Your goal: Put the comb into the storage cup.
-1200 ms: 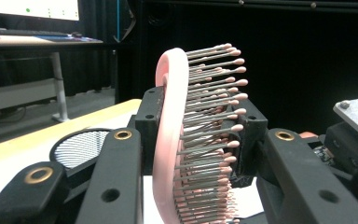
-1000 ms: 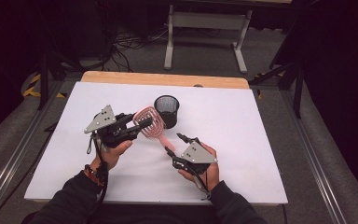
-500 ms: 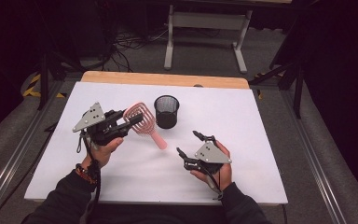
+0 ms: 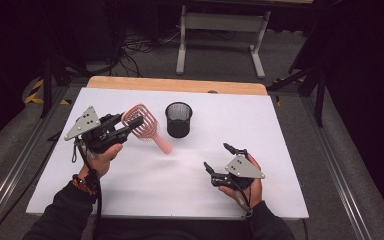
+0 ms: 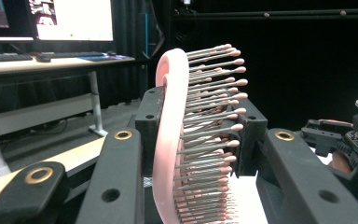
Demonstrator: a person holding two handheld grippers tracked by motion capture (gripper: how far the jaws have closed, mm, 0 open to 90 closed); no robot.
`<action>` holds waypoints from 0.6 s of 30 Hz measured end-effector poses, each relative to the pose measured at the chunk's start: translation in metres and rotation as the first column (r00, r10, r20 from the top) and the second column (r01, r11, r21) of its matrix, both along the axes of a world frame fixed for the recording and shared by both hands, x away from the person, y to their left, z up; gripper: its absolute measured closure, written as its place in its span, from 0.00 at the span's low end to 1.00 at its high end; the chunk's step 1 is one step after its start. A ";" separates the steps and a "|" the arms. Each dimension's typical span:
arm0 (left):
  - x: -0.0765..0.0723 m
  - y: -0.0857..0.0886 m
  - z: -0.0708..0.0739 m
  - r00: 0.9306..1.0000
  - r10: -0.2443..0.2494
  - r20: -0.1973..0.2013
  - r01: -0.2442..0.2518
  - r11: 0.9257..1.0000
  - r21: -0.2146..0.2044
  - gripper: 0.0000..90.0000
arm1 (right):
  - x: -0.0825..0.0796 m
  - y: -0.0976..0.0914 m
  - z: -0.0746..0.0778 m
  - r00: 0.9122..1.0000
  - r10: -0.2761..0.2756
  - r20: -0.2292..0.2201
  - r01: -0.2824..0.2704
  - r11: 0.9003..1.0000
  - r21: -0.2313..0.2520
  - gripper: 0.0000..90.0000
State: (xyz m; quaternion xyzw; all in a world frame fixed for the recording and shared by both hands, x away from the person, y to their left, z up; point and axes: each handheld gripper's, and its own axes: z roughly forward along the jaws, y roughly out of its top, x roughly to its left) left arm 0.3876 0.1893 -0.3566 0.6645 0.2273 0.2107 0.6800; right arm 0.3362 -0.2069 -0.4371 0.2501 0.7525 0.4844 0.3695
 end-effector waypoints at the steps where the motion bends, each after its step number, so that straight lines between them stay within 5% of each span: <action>1: 0.000 0.002 0.002 1.000 0.004 0.004 -0.004 1.000 -0.007 0.71 | 0.000 -0.002 -0.001 1.000 -0.009 -0.004 0.009 1.000 0.001 0.15; 18: 0.013 0.006 0.028 0.998 0.044 0.044 -0.045 0.999 0.019 0.71 | -0.014 -0.039 -0.020 0.989 -0.144 -0.037 0.143 0.989 -0.031 0.16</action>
